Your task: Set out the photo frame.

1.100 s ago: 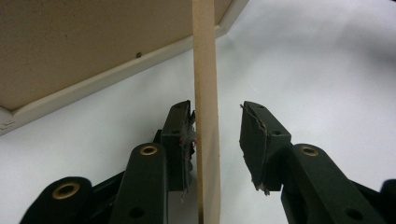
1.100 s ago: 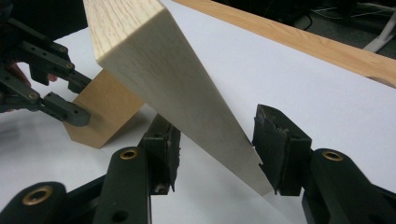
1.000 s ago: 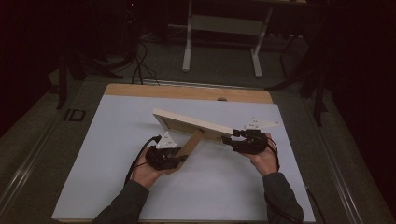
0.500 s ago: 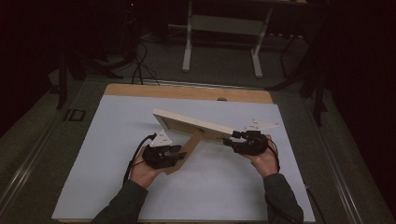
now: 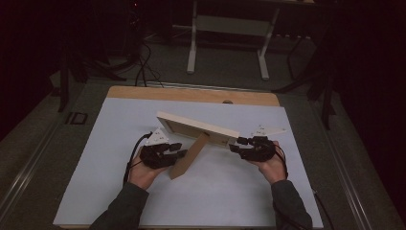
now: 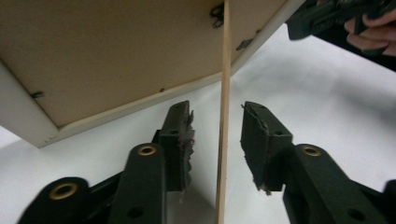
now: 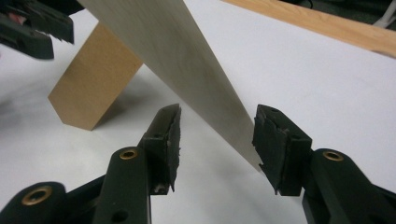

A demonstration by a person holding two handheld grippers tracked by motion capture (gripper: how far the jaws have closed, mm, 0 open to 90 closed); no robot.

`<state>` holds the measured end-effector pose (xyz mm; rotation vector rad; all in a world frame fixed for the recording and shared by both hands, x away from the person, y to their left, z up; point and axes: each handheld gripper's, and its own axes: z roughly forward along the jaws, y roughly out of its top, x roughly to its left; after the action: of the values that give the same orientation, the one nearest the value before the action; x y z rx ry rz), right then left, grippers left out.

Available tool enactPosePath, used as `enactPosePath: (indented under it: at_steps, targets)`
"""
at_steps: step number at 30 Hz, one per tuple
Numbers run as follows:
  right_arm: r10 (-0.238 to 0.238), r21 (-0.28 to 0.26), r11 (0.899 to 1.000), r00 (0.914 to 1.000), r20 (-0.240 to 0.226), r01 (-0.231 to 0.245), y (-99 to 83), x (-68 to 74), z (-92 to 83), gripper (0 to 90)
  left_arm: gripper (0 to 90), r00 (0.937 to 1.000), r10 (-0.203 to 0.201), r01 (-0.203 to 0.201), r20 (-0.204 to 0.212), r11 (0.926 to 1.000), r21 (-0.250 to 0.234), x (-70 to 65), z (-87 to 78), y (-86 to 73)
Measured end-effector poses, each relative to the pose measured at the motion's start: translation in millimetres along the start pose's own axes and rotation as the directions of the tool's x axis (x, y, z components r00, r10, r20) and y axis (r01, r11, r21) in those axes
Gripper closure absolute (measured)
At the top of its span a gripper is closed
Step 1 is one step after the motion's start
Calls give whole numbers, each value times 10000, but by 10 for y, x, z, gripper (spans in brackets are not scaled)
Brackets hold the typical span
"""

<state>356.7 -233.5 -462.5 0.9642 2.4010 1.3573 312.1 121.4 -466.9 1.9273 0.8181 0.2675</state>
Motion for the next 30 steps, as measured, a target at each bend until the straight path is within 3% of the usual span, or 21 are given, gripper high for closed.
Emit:
enactPosePath:
  at_steps: [13,19,23,30]
  targets:
    - [41,189,9998,9992,398,-48,-87,-21,8,565,664,9972,-522,502,-541,9981,-365,64,-84,55]
    - [424,514,9977,9980,477,-448,-148,-87,18,598,681,9932,-843,797,-799,9951,-585,106,-124,67]
    - [578,597,9963,9954,766,-624,-179,-134,9,594,705,9908,-999,950,-915,9938,-574,133,-136,73]
    - [475,516,9972,9914,1219,-541,-154,-150,-19,669,737,9875,-1222,1164,-998,9912,-623,168,-144,103]
